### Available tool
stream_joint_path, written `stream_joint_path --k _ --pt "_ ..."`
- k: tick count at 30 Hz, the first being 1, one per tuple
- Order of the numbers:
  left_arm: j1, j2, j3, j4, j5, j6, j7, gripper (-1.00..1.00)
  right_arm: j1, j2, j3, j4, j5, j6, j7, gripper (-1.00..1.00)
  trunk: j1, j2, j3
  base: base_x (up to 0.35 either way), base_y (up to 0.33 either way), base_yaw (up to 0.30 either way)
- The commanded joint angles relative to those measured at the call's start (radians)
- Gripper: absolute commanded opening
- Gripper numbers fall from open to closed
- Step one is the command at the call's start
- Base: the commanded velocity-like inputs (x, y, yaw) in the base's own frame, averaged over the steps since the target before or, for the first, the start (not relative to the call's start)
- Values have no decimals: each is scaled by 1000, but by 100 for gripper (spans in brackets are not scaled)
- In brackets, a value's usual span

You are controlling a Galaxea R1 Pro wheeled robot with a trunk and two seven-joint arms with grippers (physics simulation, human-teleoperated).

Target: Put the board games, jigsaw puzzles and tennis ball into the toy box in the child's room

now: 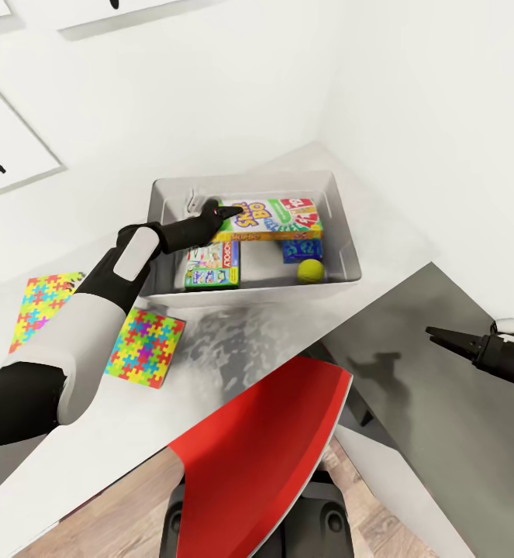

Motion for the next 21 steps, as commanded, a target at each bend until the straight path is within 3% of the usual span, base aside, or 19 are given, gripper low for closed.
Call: stream_joint_path --k 1,21 --pt "0 1 -4 25 -23 -2 2 100 -1 0 -1 0 6 4 7 100 1 -1 -1 0 0 0" --pt "3 1 -4 11 -18 39 2 100 -1 1 -1 0 6 4 7 100 1 -1 -1 0 0 0"
